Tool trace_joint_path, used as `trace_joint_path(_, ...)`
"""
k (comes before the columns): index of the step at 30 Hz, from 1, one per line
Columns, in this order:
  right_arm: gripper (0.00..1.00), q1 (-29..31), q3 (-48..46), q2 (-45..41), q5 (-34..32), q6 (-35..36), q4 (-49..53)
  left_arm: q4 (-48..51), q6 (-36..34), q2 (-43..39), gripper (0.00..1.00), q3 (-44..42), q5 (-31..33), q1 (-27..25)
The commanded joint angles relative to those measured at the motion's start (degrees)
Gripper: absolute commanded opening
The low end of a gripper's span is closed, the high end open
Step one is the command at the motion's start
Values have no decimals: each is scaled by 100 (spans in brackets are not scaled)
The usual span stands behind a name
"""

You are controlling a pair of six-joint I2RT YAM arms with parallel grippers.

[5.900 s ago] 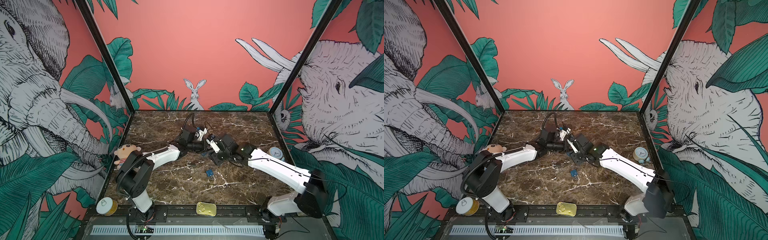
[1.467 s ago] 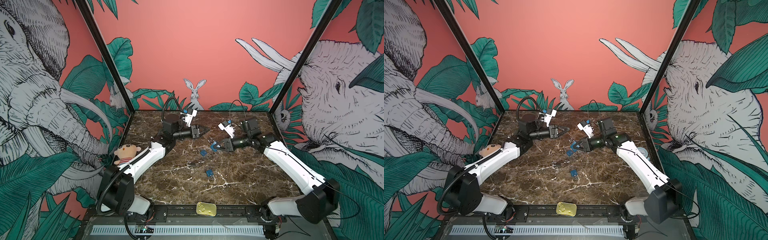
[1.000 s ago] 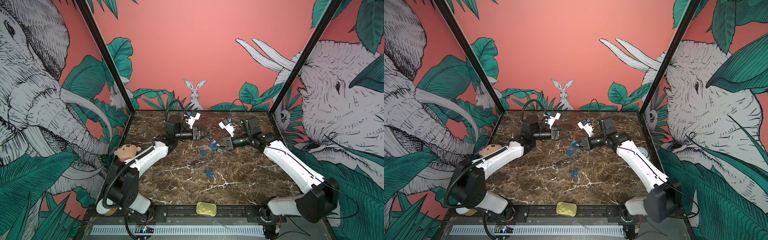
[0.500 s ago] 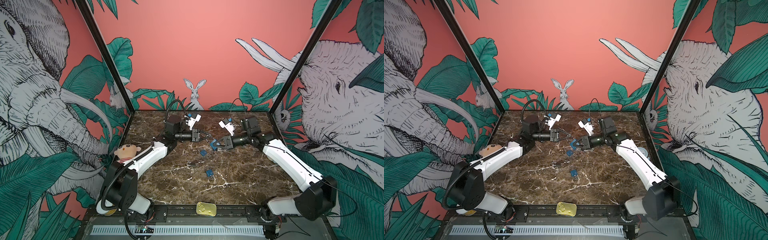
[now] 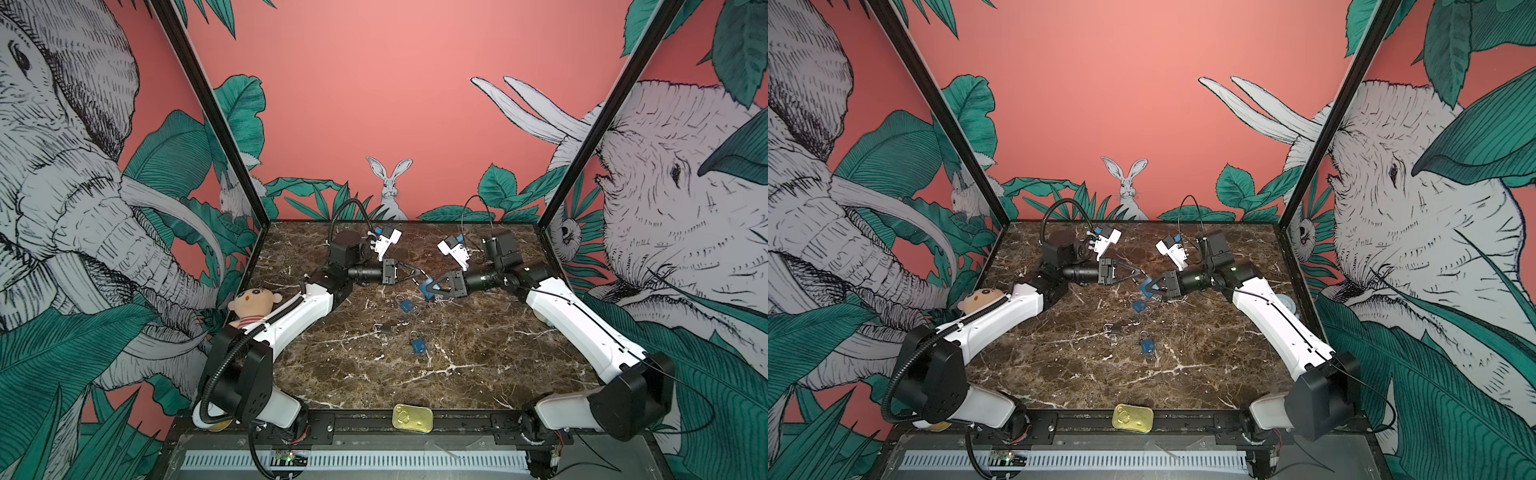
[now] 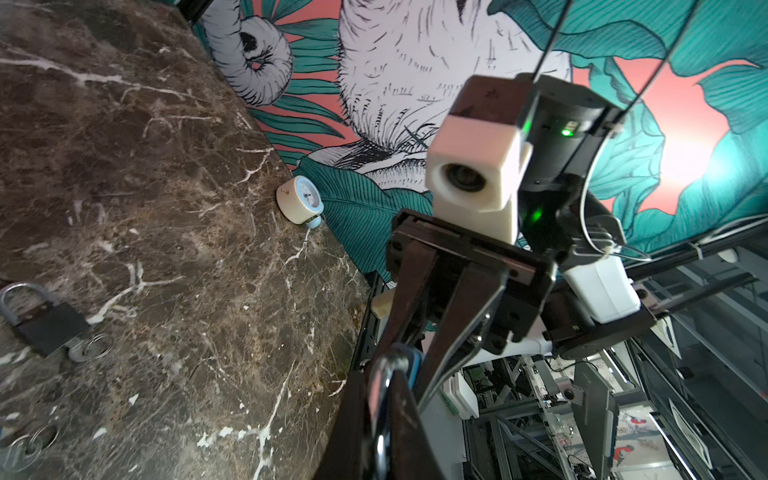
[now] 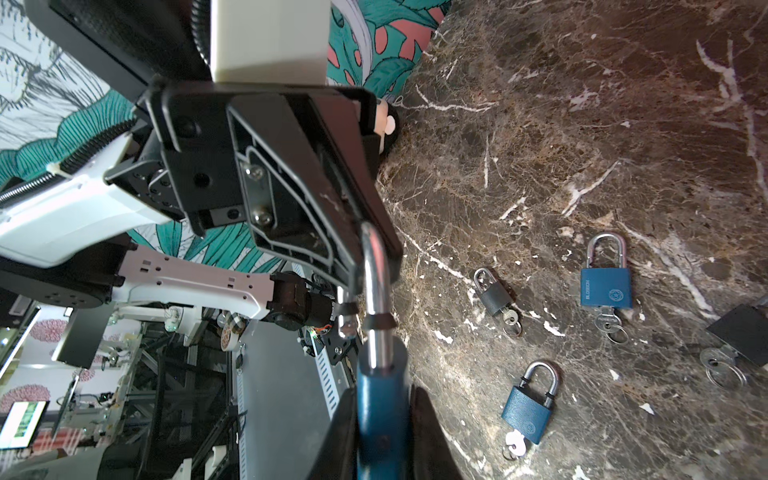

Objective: Lock with the key

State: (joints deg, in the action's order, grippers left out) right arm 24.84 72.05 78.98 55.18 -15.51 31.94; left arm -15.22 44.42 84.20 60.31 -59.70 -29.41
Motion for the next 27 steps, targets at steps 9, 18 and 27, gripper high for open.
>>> trace_joint_path(9,0,-15,-121,-457,1292,-1569,-1647,116,-381,-115,0,-215,150,7)
trace_joint_path(18,0,-15,-156,-741,1347,-1960,-1918,-439,-151,43,0,-334,178,23)
trace_joint_path(27,0,-14,-274,-800,1242,-2244,-2329,-695,33,27,0,-474,138,5)
